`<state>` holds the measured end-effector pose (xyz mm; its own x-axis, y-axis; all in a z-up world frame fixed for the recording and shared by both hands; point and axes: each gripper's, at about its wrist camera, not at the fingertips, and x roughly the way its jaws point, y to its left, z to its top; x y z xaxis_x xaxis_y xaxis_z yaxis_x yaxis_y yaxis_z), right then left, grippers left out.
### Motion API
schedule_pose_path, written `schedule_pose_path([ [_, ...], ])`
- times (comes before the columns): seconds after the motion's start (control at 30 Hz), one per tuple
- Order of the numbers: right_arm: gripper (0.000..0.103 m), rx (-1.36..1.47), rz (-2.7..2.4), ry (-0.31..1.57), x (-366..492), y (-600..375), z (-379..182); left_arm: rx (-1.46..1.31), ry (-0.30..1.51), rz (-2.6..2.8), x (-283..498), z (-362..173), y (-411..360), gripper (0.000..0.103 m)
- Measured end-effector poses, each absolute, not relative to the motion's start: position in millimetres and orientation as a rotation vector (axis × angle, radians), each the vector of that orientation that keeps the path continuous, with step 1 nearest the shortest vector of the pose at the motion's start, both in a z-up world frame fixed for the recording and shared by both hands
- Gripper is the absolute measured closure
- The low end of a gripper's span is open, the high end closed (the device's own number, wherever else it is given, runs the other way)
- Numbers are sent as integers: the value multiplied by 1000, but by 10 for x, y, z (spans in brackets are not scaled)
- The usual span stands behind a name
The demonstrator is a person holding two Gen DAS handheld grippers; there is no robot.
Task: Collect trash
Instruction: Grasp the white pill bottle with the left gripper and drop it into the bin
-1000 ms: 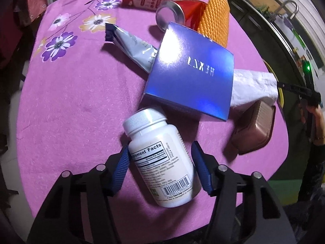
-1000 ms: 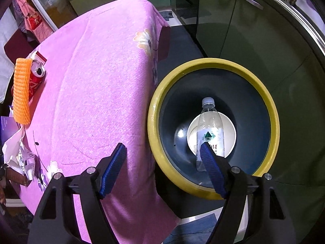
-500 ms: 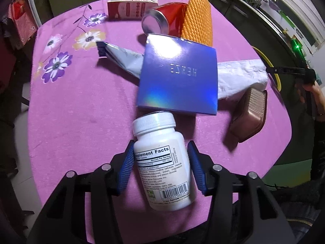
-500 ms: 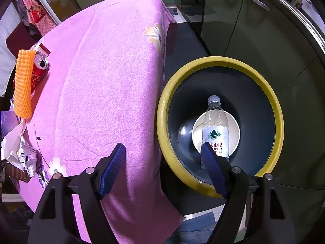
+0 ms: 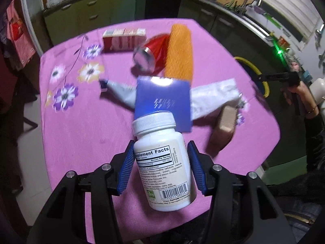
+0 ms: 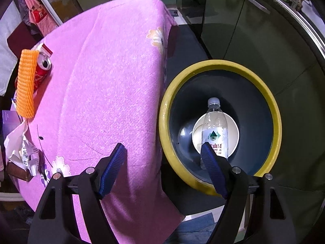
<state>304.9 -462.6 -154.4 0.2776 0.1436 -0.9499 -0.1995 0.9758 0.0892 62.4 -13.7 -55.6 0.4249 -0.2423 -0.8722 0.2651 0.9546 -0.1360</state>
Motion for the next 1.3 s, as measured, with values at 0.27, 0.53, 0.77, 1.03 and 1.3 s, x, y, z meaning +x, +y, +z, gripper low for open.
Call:
schedule_pose_path([
  [0.27, 27, -22, 208, 1212, 2980, -4778, -1338, 106, 976, -491, 1073, -196, -764, 53],
  [0.53, 27, 28, 148, 1156, 2827, -5147, -1162, 205, 951, -747, 1655, -70, -1810, 53],
  [0.77, 27, 109, 74, 1114, 2623, -5682, -1098, 339, 975, -922, 2073, -30, -2851, 53],
  [1.03, 27, 192, -1, 1101, 2387, -6186, -1160, 434, 1089, -1040, 2522, -469, -4152, 53],
  [1.3, 27, 223, -40, 1110, 2172, -6375, -1199, 510, 1201, -974, 2916, -1210, -4912, 41],
])
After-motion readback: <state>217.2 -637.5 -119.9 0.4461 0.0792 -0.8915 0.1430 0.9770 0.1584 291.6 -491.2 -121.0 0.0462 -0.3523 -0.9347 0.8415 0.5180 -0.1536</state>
